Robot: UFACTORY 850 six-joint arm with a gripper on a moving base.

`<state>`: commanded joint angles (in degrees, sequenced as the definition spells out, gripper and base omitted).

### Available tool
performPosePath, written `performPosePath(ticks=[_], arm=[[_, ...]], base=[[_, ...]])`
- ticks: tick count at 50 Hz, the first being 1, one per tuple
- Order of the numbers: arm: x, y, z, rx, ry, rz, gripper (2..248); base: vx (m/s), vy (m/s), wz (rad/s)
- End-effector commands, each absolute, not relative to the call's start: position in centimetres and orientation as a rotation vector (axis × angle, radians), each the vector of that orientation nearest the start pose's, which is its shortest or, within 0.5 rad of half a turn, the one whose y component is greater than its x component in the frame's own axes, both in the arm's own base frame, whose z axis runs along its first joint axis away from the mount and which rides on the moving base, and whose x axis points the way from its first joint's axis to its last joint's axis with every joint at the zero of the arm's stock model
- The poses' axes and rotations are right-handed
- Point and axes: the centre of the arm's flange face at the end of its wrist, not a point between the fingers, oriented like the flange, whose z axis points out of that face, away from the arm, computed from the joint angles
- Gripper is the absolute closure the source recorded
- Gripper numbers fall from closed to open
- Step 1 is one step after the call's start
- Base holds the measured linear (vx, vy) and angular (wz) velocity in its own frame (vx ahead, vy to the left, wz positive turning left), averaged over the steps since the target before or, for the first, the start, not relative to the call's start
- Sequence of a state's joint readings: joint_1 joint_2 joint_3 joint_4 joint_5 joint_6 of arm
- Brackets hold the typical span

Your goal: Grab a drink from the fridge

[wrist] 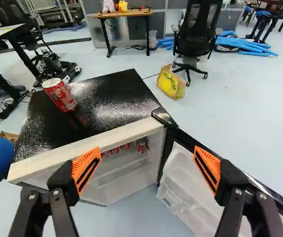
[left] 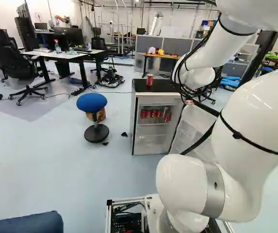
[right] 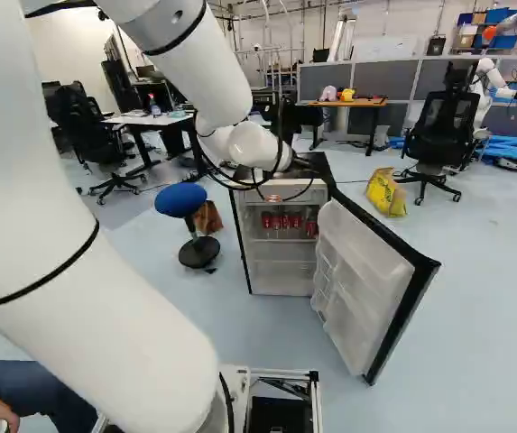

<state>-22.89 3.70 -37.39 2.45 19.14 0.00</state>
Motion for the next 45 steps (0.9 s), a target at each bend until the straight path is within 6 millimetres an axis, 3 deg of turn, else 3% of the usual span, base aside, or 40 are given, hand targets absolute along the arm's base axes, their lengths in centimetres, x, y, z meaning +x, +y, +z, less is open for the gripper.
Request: performPosePath(ticks=[21,45], arm=[[39.4,-20.3,48.4,-2.853,0.763,-1.609,3],[39.3,-24.2,48.2,-2.875,0.883,-1.565,3]], base=[[0.000,0.000,0.000],[0.000,0.000,0.000]])
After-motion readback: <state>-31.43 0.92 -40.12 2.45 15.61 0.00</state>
